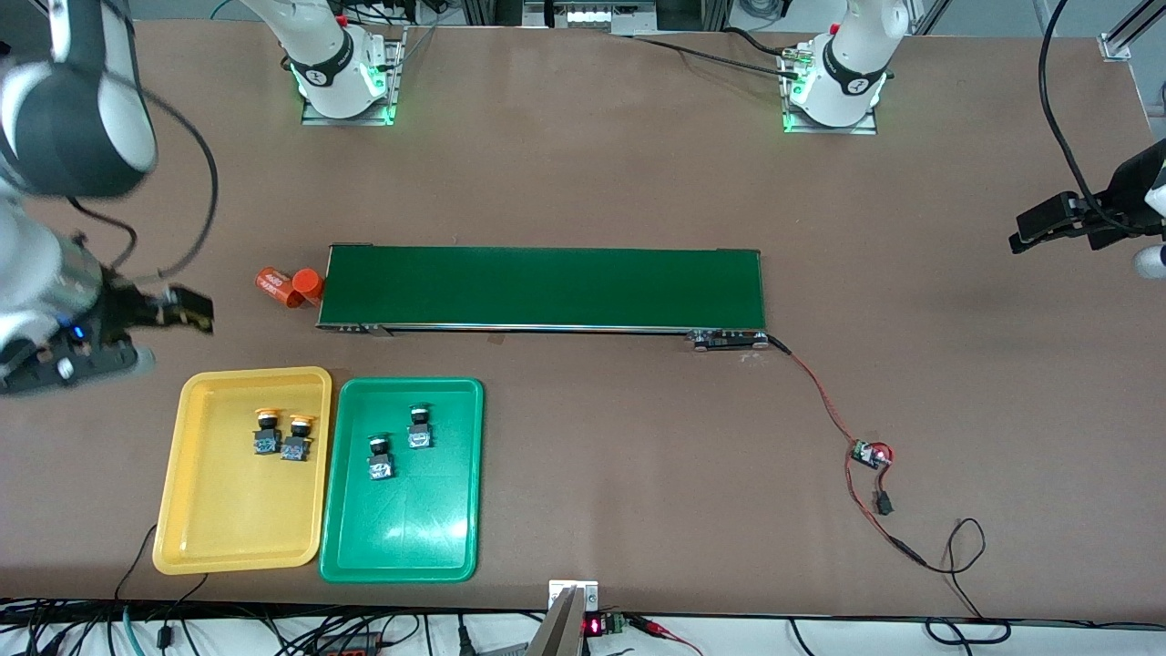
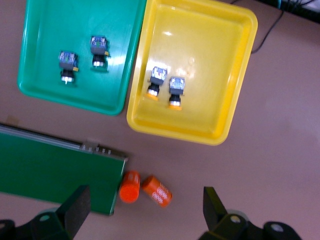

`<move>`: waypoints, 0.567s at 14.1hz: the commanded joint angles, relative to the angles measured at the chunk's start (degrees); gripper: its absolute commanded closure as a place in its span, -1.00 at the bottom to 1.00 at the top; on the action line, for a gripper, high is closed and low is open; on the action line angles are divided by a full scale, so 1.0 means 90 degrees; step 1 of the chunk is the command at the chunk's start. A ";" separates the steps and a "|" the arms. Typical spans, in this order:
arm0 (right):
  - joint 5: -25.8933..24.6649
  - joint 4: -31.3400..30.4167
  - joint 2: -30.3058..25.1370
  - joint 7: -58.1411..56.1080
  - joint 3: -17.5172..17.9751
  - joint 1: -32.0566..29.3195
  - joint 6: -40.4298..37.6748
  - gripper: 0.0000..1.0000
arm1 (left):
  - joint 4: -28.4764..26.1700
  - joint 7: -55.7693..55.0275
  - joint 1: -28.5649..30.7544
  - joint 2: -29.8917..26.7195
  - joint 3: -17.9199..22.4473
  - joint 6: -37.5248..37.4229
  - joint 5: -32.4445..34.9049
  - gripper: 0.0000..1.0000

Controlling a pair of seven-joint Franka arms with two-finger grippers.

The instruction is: Sort buttons by color to trays

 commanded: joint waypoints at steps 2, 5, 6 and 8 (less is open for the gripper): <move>0.0129 -0.1463 -0.1468 0.0109 -0.0034 -0.0131 -0.0446 -1.00 | -0.0078 0.0111 0.0047 -0.0096 -0.0021 0.0108 -0.0027 -1.00; 0.0761 -0.2194 -0.2044 0.0129 -0.0345 -0.0141 -0.0438 -1.00 | -0.0078 0.0111 0.0047 -0.0086 -0.0030 0.0108 -0.0027 -1.00; 0.0860 -0.2429 -0.2269 0.0129 -0.0443 -0.0141 -0.0437 -1.00 | -0.0087 0.0111 0.0047 -0.0086 -0.0031 0.0099 -0.0027 -1.00; 0.0803 -0.2451 -0.2417 0.0361 -0.0406 -0.0122 -0.0699 -1.00 | -0.0087 0.0121 0.0037 -0.0096 -0.0031 0.0118 -0.0027 -1.00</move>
